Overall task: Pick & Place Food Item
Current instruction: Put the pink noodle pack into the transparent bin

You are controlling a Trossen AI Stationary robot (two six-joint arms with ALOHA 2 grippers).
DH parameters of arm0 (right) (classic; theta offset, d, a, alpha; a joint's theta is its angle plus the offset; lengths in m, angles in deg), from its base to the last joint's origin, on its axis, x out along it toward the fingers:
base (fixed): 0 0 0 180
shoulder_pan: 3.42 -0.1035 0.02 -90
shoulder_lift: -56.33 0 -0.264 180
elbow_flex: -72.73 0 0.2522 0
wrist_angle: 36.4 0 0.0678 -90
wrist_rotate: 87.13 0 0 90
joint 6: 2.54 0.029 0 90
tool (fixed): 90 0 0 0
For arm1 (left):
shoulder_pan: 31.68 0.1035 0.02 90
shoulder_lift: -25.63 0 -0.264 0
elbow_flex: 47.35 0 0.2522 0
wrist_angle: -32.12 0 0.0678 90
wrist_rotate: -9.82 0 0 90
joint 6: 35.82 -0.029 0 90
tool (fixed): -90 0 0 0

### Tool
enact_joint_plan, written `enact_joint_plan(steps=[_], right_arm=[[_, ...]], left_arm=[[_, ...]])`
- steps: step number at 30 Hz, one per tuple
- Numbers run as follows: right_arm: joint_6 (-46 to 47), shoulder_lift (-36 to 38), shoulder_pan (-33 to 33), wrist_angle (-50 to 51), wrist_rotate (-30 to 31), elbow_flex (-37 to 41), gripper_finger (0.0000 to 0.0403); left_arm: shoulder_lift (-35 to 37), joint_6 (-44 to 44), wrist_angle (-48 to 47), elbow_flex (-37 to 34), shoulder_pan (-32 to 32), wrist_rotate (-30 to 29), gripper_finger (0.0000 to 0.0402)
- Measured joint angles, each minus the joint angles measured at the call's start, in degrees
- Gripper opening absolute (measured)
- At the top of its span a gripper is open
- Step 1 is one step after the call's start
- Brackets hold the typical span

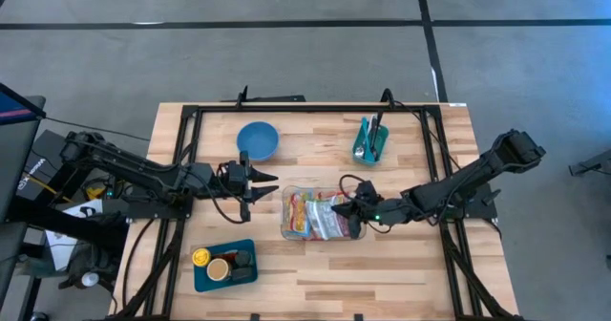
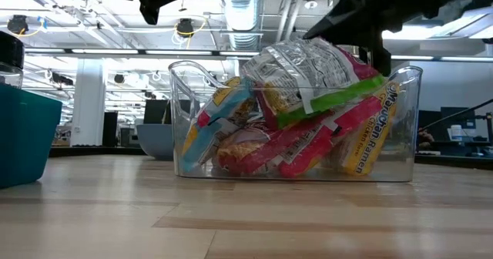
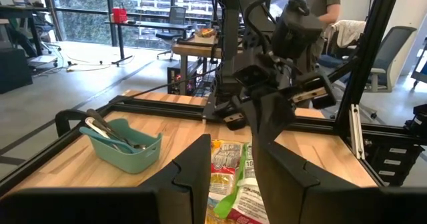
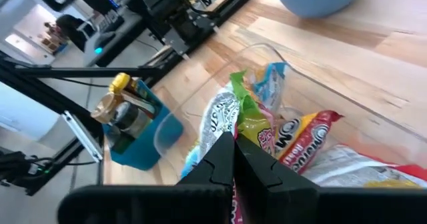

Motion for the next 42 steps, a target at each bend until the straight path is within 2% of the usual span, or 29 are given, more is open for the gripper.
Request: enact_joint_plan(steps=[15,25,36,42], right_arm=[[-0.53,1.63,2.44,10.36,0.14,0.02,0.0],[-0.63,2.47,2.44,13.85,0.2,0.02,0.0003],[-1.93,2.47,2.79,15.07,-0.22,0.02,0.0067],[-2.0,2.47,3.79,15.83,-0.49,0.02,0.009]], left_arm=[[0.0,0.02,0.0,0.0,0.0,0.02,0.0104],[0.0,0.01,0.5,0.0,0.0,0.01,0.0104],[0.0,0.0,0.5,0.0,0.0,0.01,0.0104],[0.0,0.02,0.48,0.0,0.0,0.01,0.0104]])
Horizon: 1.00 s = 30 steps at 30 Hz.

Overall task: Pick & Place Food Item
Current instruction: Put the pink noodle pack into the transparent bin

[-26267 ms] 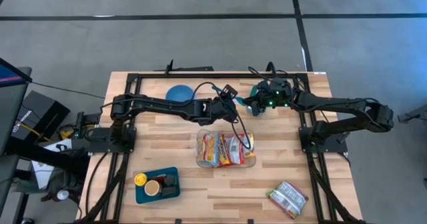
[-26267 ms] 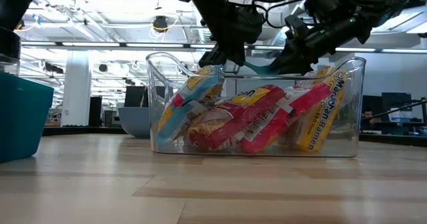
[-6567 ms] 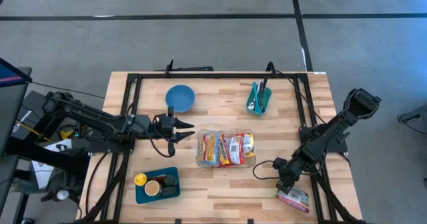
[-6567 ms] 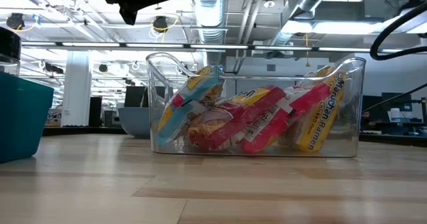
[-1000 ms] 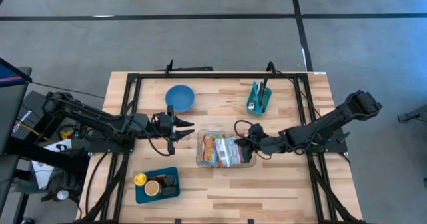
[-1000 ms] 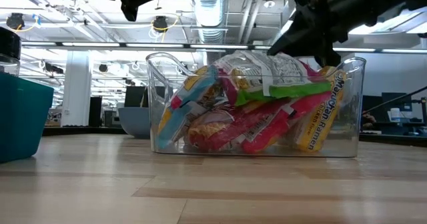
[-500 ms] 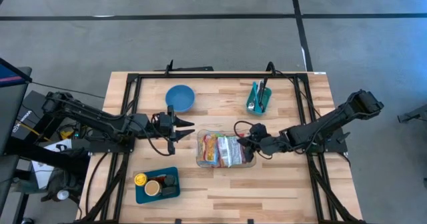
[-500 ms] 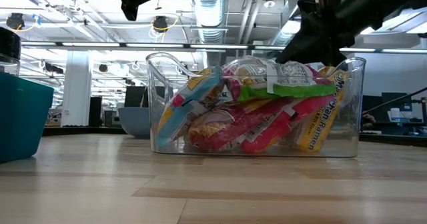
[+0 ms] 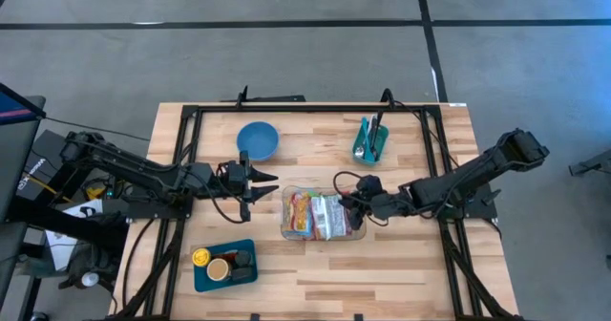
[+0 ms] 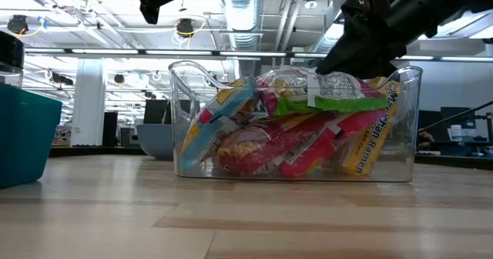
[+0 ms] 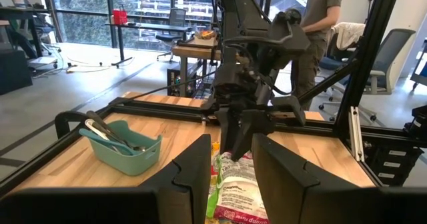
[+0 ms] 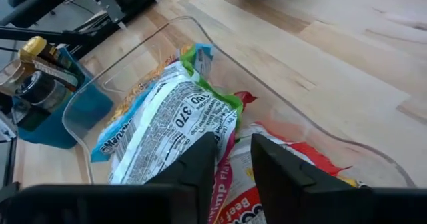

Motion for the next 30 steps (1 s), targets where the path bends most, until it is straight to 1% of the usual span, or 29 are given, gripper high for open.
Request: enact_joint_plan(steps=[7,13,17,22,30], right_arm=[[-0.01,0.0,0.94,-0.02,-1.46,0.0,0.0116],[-0.18,0.0,1.75,0.36,-1.9,0.0,0.0148],[-2.38,0.0,2.72,0.39,-2.76,0.0,0.0164],[-3.03,0.0,4.0,0.39,-2.79,0.0,0.0167],[-4.55,0.0,5.82,1.78,-2.83,0.0,0.0152]], left_arm=[[0.0,0.0,-0.02,0.0,0.0,0.01,0.0104],[0.0,0.0,-0.02,0.0,0.0,-0.01,0.0104],[0.0,0.0,-0.02,0.0,0.0,0.01,0.0104],[0.0,0.0,-0.02,0.0,0.0,0.01,0.0104],[0.0,0.0,-0.04,0.0,0.0,0.01,0.0104]])
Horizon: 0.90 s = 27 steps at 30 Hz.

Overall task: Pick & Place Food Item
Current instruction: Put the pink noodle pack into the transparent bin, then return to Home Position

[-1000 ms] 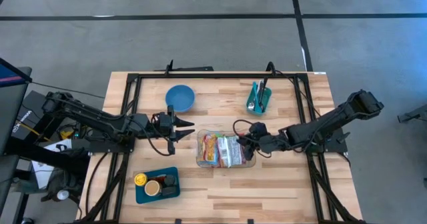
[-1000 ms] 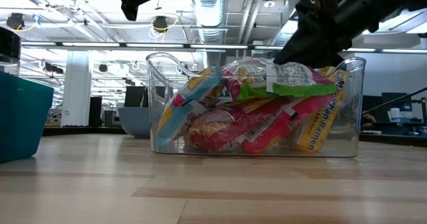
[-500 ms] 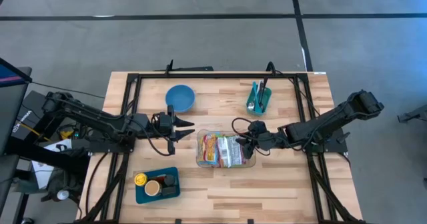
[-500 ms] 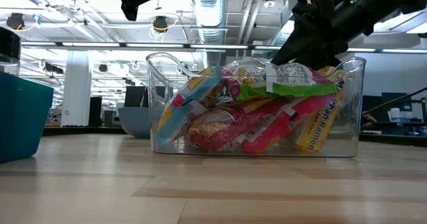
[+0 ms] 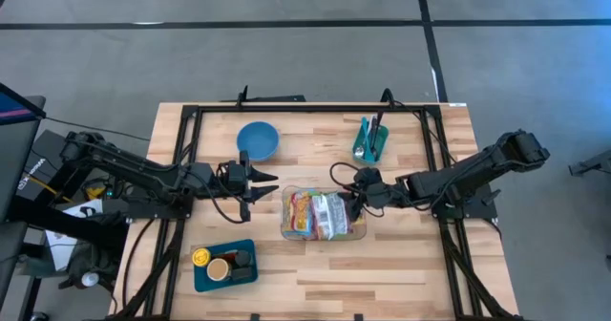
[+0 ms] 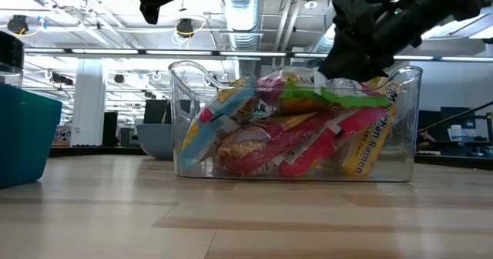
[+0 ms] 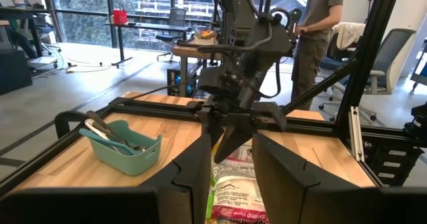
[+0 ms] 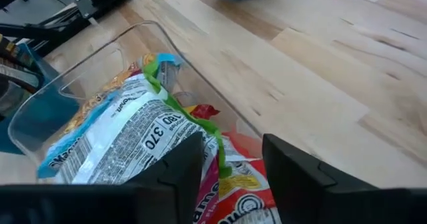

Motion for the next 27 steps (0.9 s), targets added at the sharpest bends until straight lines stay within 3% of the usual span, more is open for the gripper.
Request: enact_joint_plan(steps=[13,27], right_arm=[[-1.92,1.16,2.77,3.75,0.11,0.04,0.0123],[-7.63,15.31,4.7,6.04,0.29,0.04,0.0119]], left_arm=[[0.0,0.0,0.0,0.0,0.0,-0.02,0.0104],[0.0,0.0,-0.02,0.0,0.0,-0.02,0.0104]])
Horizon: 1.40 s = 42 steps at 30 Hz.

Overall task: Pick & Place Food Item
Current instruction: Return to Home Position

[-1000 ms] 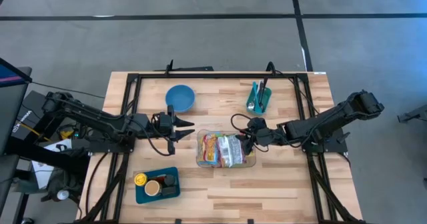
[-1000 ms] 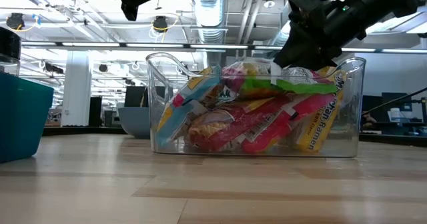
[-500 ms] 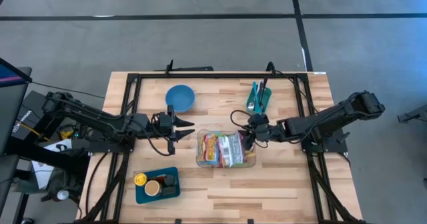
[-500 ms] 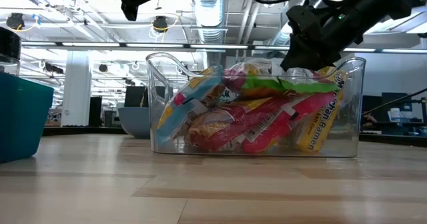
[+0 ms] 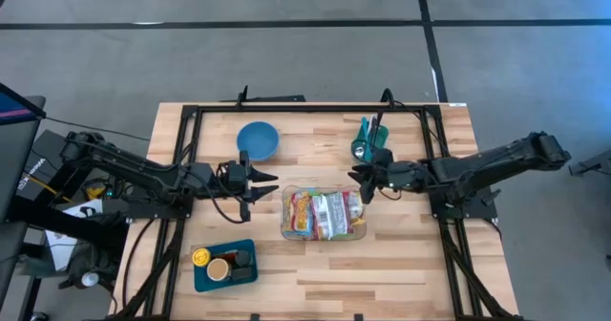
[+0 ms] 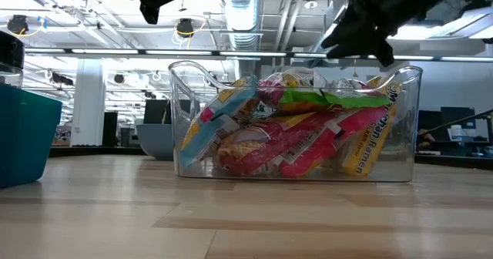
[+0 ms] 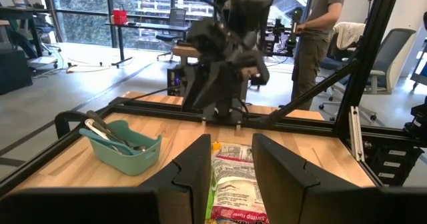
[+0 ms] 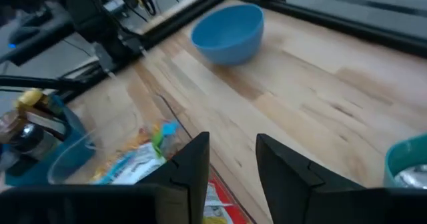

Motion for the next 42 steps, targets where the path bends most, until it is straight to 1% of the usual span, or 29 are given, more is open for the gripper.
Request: enact_joint_plan(steps=[3,6,10,12,14,19,22,29,34,42], right_arm=[[-1.96,1.82,-0.9,-0.02,-0.13,0.0,0.0111],[-4.59,2.39,-2.15,-0.15,-0.27,0.0,0.0092],[-8.92,1.77,-3.44,-0.84,-2.43,0.0,0.0048],[-10.72,1.09,-3.86,-0.98,-4.25,0.0,0.0021],[-12.04,0.33,-4.0,-1.67,-6.64,0.0,0.0006],[-13.42,-1.54,-4.15,-2.21,-14.64,-0.04,0.0012],[-13.54,-2.98,-4.17,-2.16,-16.49,-0.04,0.0003],[-13.5,-7.76,-4.0,-2.48,-16.71,-0.04,0.0001],[-13.51,-10.98,-4.0,-5.05,-16.71,-0.04,0.0001],[-13.39,-11.32,-2.36,-5.2,-16.65,-0.04,0.0001]], left_arm=[[0.0,-0.01,0.0,0.0,0.0,0.01,0.0104],[0.0,0.0,0.0,0.0,0.0,0.02,0.0104],[0.0,0.0,0.02,0.0,0.0,0.0,0.0104],[0.0,-0.01,0.03,0.0,0.0,0.01,0.0104],[0.0,0.0,0.04,0.0,-0.01,0.02,0.0104],[0.0,0.0,0.11,0.0,-0.02,0.0,0.0104],[0.0,0.0,0.13,0.0,0.0,0.01,0.0104],[0.0,0.0,0.17,0.0,0.0,0.02,0.0104],[0.0,-0.02,0.18,0.0,0.0,0.01,0.0104],[0.0,-0.02,0.2,0.0,0.0,0.02,0.0104]])
